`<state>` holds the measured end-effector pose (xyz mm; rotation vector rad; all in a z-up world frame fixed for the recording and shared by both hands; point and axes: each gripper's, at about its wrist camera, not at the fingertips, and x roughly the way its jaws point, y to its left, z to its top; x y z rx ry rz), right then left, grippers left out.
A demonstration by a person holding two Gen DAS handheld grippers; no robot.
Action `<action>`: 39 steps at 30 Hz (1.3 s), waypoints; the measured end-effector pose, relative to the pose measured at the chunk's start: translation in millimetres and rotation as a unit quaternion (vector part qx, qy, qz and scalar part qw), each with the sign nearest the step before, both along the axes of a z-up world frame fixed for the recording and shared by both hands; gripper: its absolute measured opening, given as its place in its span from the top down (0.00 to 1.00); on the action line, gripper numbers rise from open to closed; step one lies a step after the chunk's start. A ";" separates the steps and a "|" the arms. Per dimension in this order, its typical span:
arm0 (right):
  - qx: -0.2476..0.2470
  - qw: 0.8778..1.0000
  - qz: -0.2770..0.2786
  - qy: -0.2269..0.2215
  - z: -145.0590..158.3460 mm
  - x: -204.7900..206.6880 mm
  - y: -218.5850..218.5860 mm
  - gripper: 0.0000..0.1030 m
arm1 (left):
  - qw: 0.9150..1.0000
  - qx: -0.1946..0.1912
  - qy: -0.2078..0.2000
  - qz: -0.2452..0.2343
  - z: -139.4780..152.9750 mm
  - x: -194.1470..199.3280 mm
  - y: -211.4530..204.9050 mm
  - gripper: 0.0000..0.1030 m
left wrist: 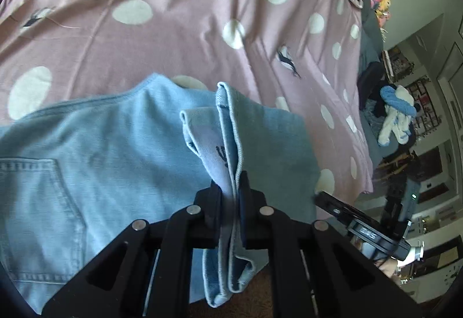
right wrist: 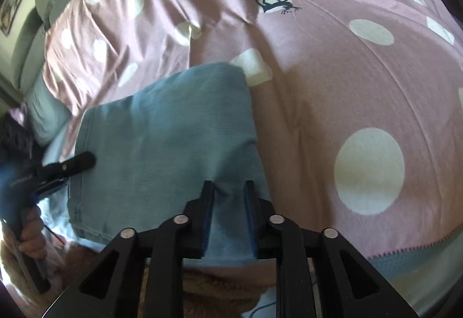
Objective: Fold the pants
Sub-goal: 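Grasp the folded edge with left tool while right tool pinches the jeans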
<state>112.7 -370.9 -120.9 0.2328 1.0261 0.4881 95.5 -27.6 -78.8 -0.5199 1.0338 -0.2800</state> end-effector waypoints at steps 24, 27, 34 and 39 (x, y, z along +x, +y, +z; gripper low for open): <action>0.026 0.999 -0.011 0.041 -16.3 -5.3 -10.8 0.92 | 0.998 0.020 0.052 0.027 -37.1 1.3 15.3 0.84; 0.029 0.999 -0.020 0.042 -3.3 9.6 -19.2 0.88 | 0.998 0.013 0.052 0.030 -38.1 1.8 15.6 0.85; 0.053 0.998 -0.013 0.036 15.8 64.9 -1.9 0.74 | 0.998 0.021 0.045 0.024 -37.8 -3.1 11.9 0.79; 0.024 0.998 0.002 0.057 2.7 85.8 27.7 0.74 | 0.999 0.028 0.042 0.020 -36.6 -6.1 12.1 0.81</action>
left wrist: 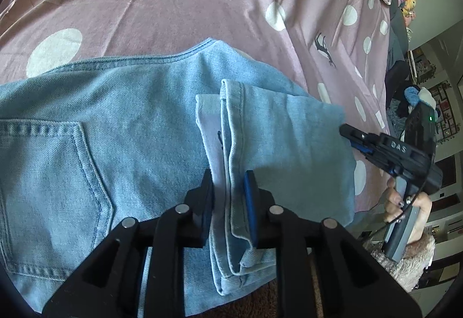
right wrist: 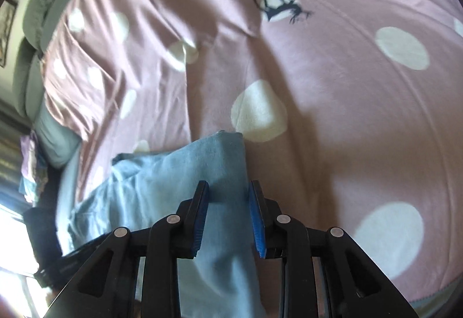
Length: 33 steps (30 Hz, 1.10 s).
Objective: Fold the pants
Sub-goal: 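Grasp the folded edge with left tool while right tool pinches the jeans, then open both tools and release the folded jeans onto the blanket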
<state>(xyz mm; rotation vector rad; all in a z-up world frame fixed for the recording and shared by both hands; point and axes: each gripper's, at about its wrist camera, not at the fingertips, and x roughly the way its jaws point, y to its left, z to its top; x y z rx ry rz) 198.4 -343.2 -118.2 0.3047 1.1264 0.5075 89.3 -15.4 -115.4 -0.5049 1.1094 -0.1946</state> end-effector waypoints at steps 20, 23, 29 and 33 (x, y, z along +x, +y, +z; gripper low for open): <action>-0.028 0.997 -0.029 -0.063 13.4 -17.0 -7.9 0.70 | 1.000 0.002 -0.005 0.016 11.6 -19.6 7.9 0.82; -0.043 0.997 -0.019 -0.056 16.0 -40.6 -9.7 0.58 | 1.000 0.021 -0.002 0.017 15.0 -26.6 7.3 0.79; -0.071 0.997 0.020 -0.033 5.3 -79.1 -4.2 0.58 | 0.999 0.051 0.007 0.014 12.2 -34.6 1.2 0.78; -0.090 0.995 0.030 -0.037 -4.1 -84.2 2.1 0.71 | 0.999 0.051 0.012 0.014 9.0 -35.9 0.9 0.77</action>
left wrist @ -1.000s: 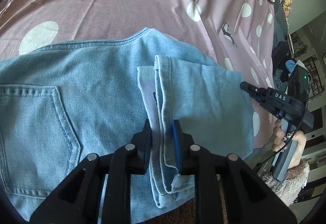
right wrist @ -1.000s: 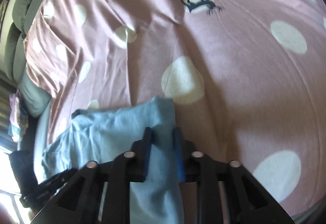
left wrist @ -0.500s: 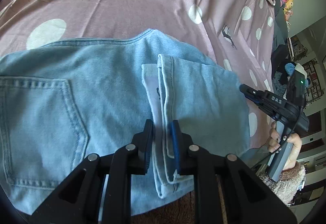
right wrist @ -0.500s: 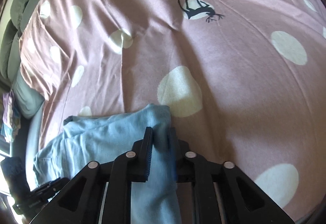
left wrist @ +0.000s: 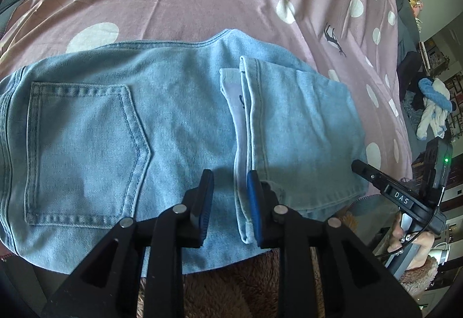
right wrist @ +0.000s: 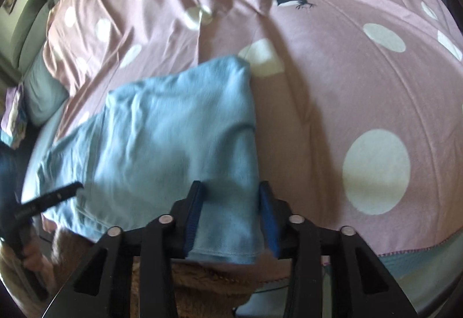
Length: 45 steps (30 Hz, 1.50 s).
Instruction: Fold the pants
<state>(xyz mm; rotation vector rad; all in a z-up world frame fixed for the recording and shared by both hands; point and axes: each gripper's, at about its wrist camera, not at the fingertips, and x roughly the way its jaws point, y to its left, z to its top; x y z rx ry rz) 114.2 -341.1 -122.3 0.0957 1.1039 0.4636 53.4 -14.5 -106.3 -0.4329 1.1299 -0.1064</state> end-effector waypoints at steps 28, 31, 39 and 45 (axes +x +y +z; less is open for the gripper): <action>-0.104 0.992 -0.048 -0.053 3.7 -18.4 15.3 0.66 | 0.995 0.026 -0.072 0.068 42.1 -56.9 38.9 0.22; -0.118 0.990 -0.044 -0.070 13.3 -23.6 19.5 0.57 | 0.991 0.031 -0.084 0.100 52.2 -68.7 57.3 0.20; -0.104 0.986 -0.011 -0.128 51.7 -38.6 44.9 0.27 | 0.975 0.038 -0.114 0.186 71.7 -100.8 101.9 0.09; -0.100 0.980 0.024 -0.171 67.5 -49.5 75.5 0.19 | 0.963 0.032 -0.109 0.245 64.4 -121.3 131.8 0.09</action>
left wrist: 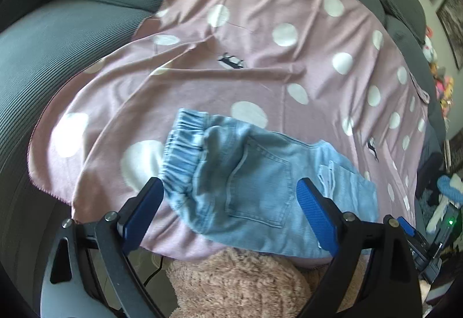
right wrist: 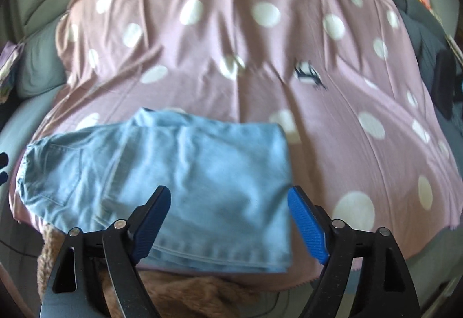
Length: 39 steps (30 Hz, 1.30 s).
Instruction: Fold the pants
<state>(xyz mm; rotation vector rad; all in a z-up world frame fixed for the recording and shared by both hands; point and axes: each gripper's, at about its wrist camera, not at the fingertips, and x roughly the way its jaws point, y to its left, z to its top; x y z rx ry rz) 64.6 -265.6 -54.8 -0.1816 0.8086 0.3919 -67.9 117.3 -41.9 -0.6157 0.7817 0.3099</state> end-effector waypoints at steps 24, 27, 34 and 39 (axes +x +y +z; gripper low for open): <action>-0.039 0.998 0.000 0.042 -20.4 4.5 36.0 0.18 | 0.992 -0.125 0.025 0.015 -73.3 -2.7 31.3 0.11; -0.041 0.998 0.000 0.044 -21.4 4.7 36.0 0.18 | 0.991 -0.132 0.026 0.008 -79.0 2.2 26.3 0.11; -0.039 0.998 -0.006 0.048 -24.1 6.8 33.1 0.19 | 0.993 -0.114 0.022 0.004 -78.7 8.3 21.0 0.16; -0.035 0.998 -0.008 0.048 -25.3 5.0 31.1 0.18 | 0.994 -0.108 0.025 0.005 -78.8 11.6 20.3 0.34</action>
